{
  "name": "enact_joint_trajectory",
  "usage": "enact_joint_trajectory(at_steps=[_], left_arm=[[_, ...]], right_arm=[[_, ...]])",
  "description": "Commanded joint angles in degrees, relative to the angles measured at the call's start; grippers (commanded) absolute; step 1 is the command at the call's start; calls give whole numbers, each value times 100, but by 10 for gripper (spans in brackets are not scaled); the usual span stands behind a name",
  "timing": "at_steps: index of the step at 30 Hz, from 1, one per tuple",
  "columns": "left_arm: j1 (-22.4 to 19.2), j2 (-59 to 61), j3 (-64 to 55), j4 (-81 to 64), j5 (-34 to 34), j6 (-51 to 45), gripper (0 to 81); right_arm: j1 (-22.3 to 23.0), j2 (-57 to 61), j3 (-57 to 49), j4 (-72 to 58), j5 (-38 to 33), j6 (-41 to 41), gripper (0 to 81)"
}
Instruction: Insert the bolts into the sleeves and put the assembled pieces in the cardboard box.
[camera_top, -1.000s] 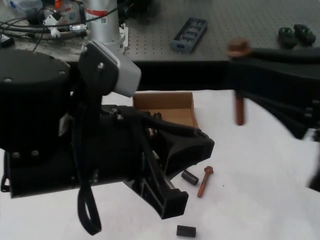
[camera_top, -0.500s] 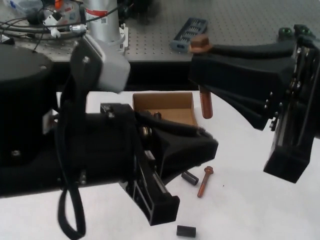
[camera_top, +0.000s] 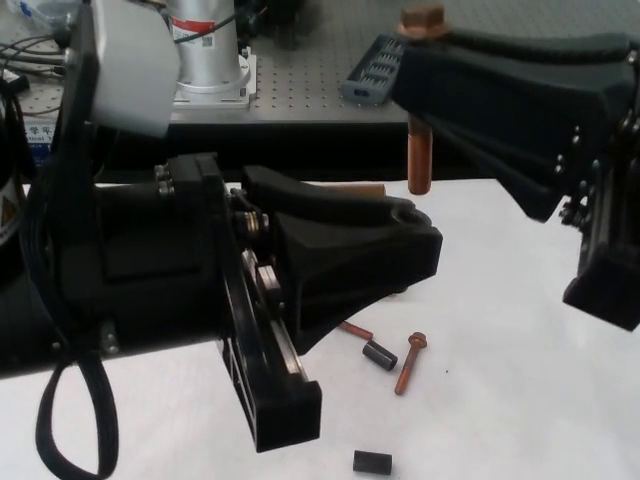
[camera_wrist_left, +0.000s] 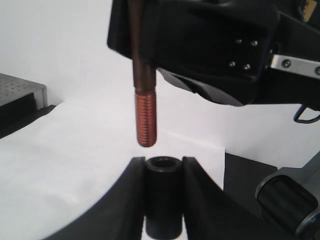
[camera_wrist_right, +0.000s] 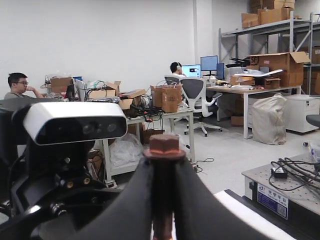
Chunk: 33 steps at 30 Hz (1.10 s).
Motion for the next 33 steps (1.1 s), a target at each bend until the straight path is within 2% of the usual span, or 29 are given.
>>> enact_joint_trajectory(at_steps=[1,7,11,33], left_arm=[[11,-65,-23,-129,74,38,6],[11,-65,-23,-147,74,36,6],[11,-65,-23,-209,74,36,6],[11,-65,-23,-752,-82,36,6]], right_arm=[[-35,-46,-12,-212,-129,162,33],[-35,-46,-12,-495,-162,396,33],[-35,-46,-12,-463,-435,442,33],[-24,-46,280,-545,-467,568,33]])
